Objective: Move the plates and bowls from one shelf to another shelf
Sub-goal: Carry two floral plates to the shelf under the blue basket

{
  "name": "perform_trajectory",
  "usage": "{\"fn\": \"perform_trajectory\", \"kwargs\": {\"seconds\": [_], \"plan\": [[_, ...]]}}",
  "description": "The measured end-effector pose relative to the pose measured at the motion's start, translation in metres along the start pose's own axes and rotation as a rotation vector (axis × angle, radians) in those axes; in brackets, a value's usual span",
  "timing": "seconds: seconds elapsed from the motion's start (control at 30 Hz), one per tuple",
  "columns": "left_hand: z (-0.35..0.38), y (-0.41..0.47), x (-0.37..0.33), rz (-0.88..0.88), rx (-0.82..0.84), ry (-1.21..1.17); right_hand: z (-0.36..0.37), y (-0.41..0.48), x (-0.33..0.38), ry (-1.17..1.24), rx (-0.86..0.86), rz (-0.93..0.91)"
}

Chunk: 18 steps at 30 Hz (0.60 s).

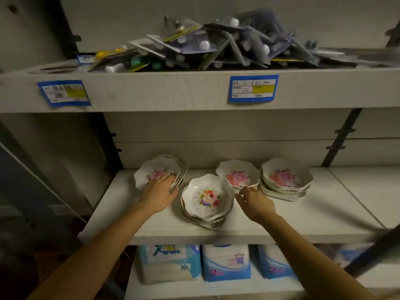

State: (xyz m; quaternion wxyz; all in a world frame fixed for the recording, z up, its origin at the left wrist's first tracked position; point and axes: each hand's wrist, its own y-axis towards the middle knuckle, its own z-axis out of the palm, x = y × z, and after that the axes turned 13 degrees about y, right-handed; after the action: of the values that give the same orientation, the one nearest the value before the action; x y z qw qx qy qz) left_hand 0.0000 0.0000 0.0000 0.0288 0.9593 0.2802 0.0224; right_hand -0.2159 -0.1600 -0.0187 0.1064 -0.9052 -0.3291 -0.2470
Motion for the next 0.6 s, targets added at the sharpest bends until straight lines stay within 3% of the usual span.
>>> {"fn": "perform_trajectory", "kwargs": {"seconds": [0.17,0.5,0.6], "plan": [[0.002,0.005,0.013,-0.078,0.006,-0.070,0.011,0.016,0.010,-0.044,0.113,0.147],[0.018,-0.008,0.049,-0.181,0.054,-0.162,0.010,0.042,0.028,-0.209,0.143,0.237],[0.025,-0.010,0.057,-0.281,0.054,-0.220,0.000,0.049,0.033,-0.127,0.176,0.219]]}}
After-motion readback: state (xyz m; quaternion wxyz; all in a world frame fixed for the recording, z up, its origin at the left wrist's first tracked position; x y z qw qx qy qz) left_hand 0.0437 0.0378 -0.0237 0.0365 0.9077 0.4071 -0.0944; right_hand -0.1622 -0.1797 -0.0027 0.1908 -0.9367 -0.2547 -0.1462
